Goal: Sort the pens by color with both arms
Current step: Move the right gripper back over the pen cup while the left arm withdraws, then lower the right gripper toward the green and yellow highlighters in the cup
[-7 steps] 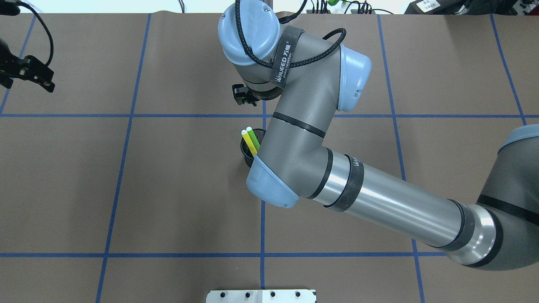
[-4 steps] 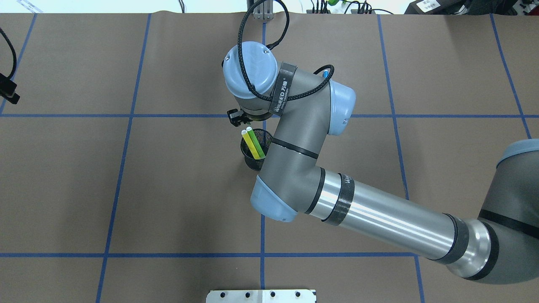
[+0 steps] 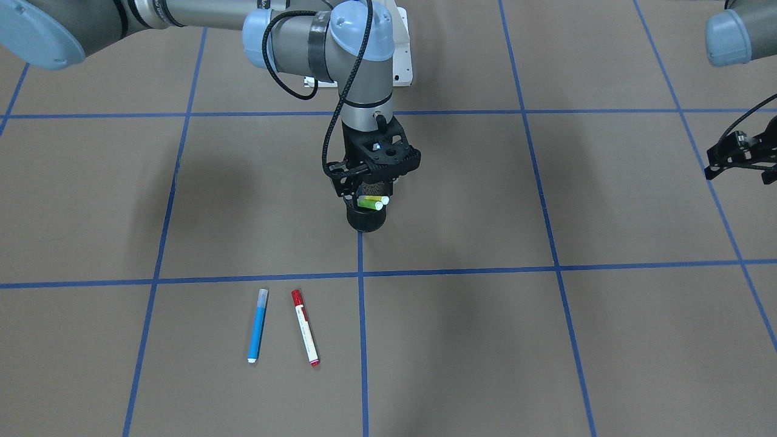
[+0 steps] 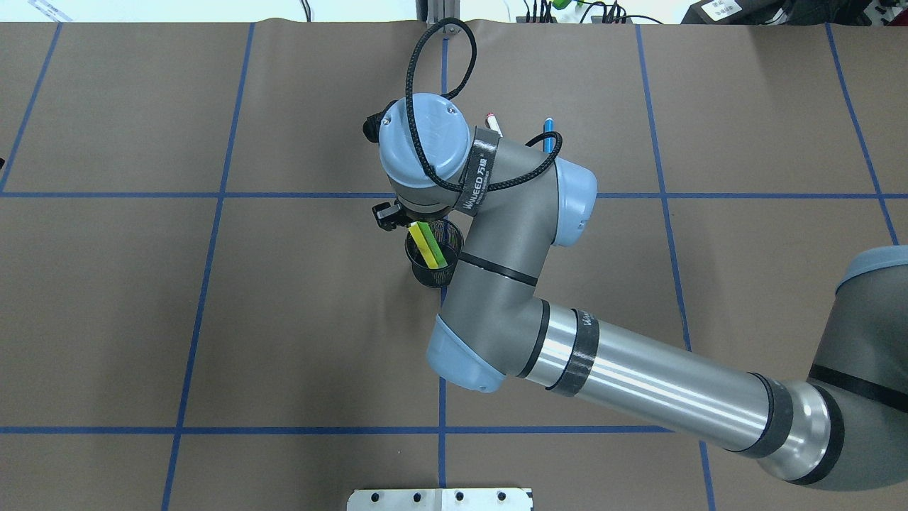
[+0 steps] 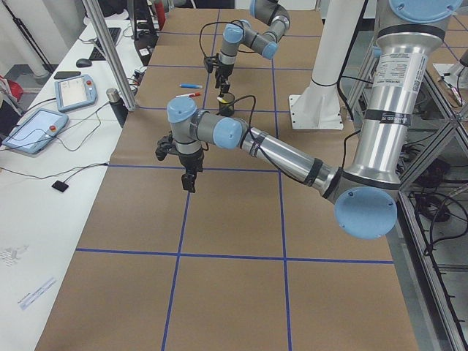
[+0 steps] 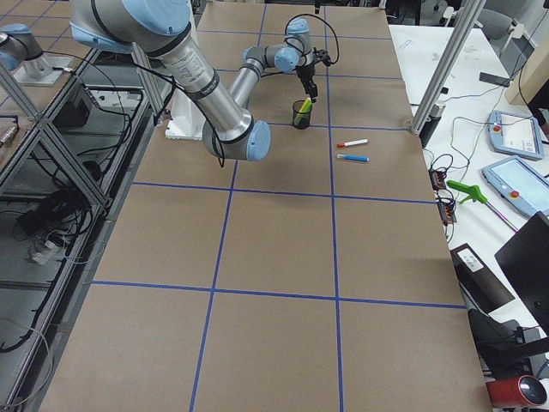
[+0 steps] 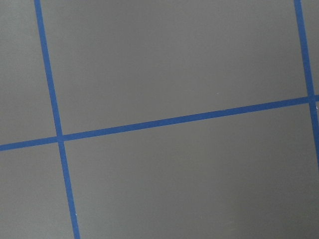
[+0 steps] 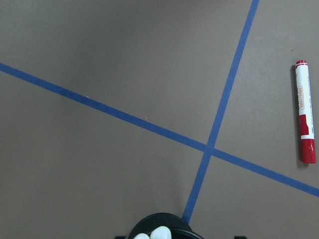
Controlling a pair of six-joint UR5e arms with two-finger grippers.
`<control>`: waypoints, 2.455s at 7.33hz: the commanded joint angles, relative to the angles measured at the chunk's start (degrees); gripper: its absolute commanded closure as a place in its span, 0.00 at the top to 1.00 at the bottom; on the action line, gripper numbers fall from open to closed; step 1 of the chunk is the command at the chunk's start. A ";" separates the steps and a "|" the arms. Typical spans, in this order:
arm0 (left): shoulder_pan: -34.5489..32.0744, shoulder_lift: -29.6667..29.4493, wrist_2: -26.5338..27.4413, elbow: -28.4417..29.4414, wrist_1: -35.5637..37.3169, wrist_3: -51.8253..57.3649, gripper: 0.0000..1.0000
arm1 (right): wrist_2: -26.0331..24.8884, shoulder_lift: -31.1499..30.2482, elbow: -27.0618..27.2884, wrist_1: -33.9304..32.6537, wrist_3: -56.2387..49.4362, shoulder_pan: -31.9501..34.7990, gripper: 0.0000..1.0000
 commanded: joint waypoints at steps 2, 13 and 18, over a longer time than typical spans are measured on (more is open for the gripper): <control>-0.27 0.10 -0.04 -0.05 0.00 0.07 0.99 | -0.04 -3.02 2.49 0.17 -1.97 0.05 0.60; -1.42 0.80 -2.59 -0.32 0.18 0.86 0.99 | 2.51 -3.99 0.83 4.74 -2.15 -0.48 0.44; -1.77 0.80 -2.59 -0.40 0.18 0.86 0.99 | 0.67 -1.52 -2.77 7.37 -2.06 -0.39 0.44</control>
